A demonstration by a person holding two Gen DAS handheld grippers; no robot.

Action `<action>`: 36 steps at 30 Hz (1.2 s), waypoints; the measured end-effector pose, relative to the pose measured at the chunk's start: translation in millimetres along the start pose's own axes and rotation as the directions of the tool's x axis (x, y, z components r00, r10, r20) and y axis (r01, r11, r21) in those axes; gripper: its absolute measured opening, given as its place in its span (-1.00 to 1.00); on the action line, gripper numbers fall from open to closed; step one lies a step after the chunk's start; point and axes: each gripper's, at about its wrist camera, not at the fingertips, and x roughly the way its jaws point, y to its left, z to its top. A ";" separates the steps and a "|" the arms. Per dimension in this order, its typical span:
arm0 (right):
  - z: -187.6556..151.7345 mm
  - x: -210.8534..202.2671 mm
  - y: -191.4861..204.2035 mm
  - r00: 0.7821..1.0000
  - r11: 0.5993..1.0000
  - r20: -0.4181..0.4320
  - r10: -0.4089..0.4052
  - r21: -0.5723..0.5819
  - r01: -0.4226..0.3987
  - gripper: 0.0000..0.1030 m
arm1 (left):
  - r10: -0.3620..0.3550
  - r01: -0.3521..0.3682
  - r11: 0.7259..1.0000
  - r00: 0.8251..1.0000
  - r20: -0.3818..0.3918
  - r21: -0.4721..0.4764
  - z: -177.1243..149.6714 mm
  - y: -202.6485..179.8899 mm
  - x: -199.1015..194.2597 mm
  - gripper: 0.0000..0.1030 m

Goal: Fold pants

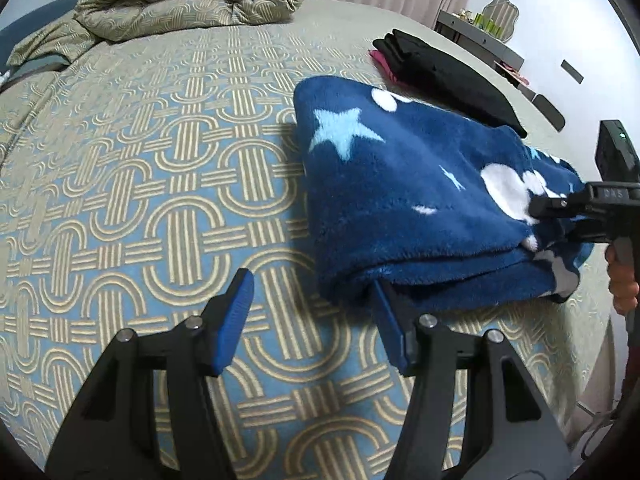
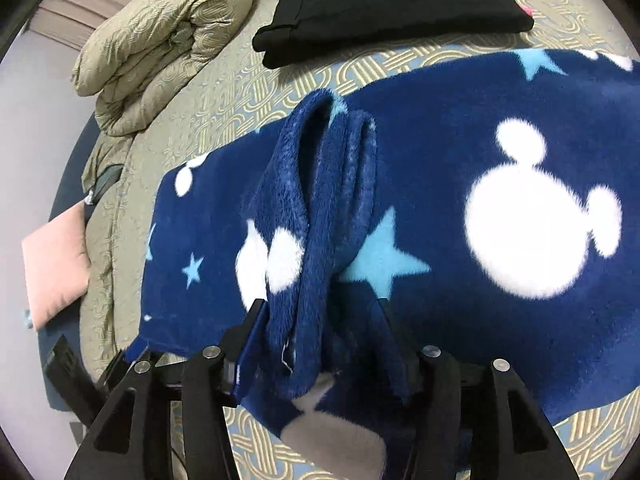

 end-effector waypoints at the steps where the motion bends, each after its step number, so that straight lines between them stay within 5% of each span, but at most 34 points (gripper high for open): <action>1: -4.6 -0.2 -0.2 1.000 1.000 0.000 -0.002 0.001 0.002 0.06 | 0.019 -0.019 1.000 1.000 -0.003 -0.001 1.1 -0.2 2.7 0.17; 8: -11.2 -12.8 -9.1 0.999 0.998 0.044 0.004 0.056 -0.006 0.07 | 0.083 -0.088 0.991 0.995 -0.051 -0.101 -11.0 24.1 15.9 0.32; 13: -11.4 -24.6 3.3 0.994 0.999 0.112 -0.020 0.047 0.015 0.07 | 0.099 -0.102 0.993 0.994 -0.044 -0.058 -15.2 16.5 8.1 0.32; 20: -5.7 -40.8 42.7 0.978 0.995 0.207 0.028 -0.099 -0.007 0.05 | -0.037 0.040 0.996 0.998 0.044 -0.081 2.9 5.0 -37.0 0.29; 23: 5.6 -33.7 69.7 0.975 0.981 0.221 -0.036 -0.180 0.077 -0.35 | -0.101 0.106 0.993 0.991 0.093 -0.049 27.4 -10.2 -44.8 0.28; 27: 30.7 -16.7 82.6 0.974 0.973 0.226 -0.020 -0.220 0.071 -0.52 | -0.168 0.167 0.986 0.981 0.094 0.026 51.2 -45.6 -24.5 0.25; 30: 59.6 9.8 68.5 0.956 0.961 0.248 -0.154 -0.189 0.204 -0.53 | -0.093 0.093 0.995 0.996 -0.007 0.047 51.8 -56.0 20.9 0.25; 32: 75.1 36.2 42.4 0.946 0.952 0.206 -0.249 -0.126 0.278 -0.90 | -0.018 0.020 0.999 0.997 -0.069 0.026 45.6 -47.3 51.7 0.23; 34: 81.3 46.6 17.3 0.973 0.984 0.181 -0.144 -0.076 0.159 -0.96 | -0.036 0.037 0.999 0.999 -0.031 0.009 41.0 -41.1 53.9 0.23; 36: 79.2 38.1 18.2 0.974 0.985 0.187 -0.130 -0.088 0.149 -0.96 | -0.029 0.030 0.999 0.999 -0.037 0.028 41.8 -44.1 49.9 0.23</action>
